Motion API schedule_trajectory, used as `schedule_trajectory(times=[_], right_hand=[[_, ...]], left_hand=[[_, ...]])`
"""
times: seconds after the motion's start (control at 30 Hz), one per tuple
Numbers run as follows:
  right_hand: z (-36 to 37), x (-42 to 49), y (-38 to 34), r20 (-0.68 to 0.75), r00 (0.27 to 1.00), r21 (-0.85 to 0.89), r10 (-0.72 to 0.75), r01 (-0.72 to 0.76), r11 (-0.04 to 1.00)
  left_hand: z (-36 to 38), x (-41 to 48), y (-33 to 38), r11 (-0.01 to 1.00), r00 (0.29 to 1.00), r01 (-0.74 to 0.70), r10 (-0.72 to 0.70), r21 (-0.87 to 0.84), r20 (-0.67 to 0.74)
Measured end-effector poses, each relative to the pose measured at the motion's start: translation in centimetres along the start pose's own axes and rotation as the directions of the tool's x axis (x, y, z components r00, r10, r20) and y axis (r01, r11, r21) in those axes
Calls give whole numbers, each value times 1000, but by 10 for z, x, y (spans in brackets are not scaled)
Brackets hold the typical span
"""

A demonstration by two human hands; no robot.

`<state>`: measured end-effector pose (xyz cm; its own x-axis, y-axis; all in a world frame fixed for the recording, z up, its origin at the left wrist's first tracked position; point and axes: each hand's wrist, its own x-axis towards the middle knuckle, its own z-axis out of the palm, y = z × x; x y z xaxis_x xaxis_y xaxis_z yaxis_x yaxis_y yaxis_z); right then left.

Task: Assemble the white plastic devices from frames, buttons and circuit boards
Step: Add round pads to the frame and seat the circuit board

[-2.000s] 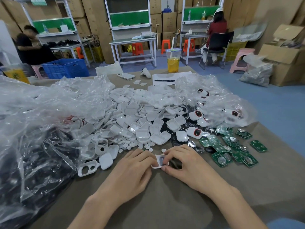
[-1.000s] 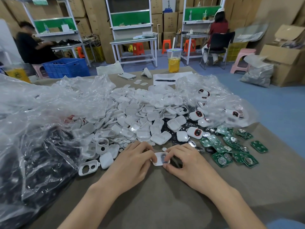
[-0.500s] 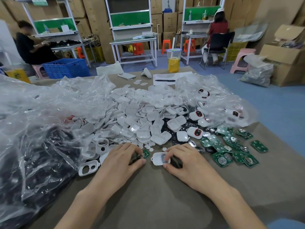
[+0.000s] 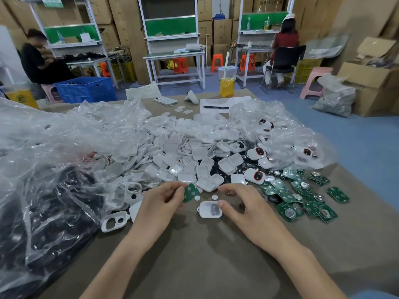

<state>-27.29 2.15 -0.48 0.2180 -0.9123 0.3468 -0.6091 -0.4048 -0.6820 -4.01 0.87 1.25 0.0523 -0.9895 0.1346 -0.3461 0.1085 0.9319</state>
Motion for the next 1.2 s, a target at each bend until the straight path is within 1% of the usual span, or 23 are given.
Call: schedule_trajectory(times=[0.1,0.17,0.27,0.37,0.47,0.53,0.6,0.7,0.77,0.87,0.93,1.03,1.2], right_hand=[[-3,5,-1,-96,995,108,29,-19,994],[-2,9,-4,-133,989,206,65,-36,978],[3,21,-11,-104,991,294,82,-48,955],[10,37,-13,-55,995,281,81,-63,958],[9,44,-10,-36,993,429,113,-87,899],[6,45,-7,-21,992,501,125,-98,860],[6,44,-5,0,991,550,136,-114,827],[6,43,-2,14,989,563,144,-127,817],[6,42,-1,21,989,557,144,-131,820],[7,41,-3,24,990,576,137,-126,808],[7,40,-5,23,991,593,133,-121,796],[7,38,-5,14,994,567,112,-100,817],[6,36,-4,21,995,518,101,-97,850]], left_hand=[[4,0,4,997,1000,-17,16,-76,-12],[7,1,8,994,1000,-26,25,-107,-9],[14,3,13,993,998,-50,52,-109,18],[20,6,16,990,996,-70,75,-120,41],[21,9,16,984,992,-97,107,-148,67],[19,11,17,979,990,-69,91,-193,107],[18,12,16,968,984,19,26,-249,179],[17,16,15,922,941,170,-47,-347,336],[16,17,17,908,915,203,-42,-366,402],[15,19,21,882,899,230,-31,-411,437],[15,18,23,884,893,236,-33,-404,449],[16,16,23,887,884,252,-47,-388,466],[15,13,19,820,861,341,-76,-461,502]])
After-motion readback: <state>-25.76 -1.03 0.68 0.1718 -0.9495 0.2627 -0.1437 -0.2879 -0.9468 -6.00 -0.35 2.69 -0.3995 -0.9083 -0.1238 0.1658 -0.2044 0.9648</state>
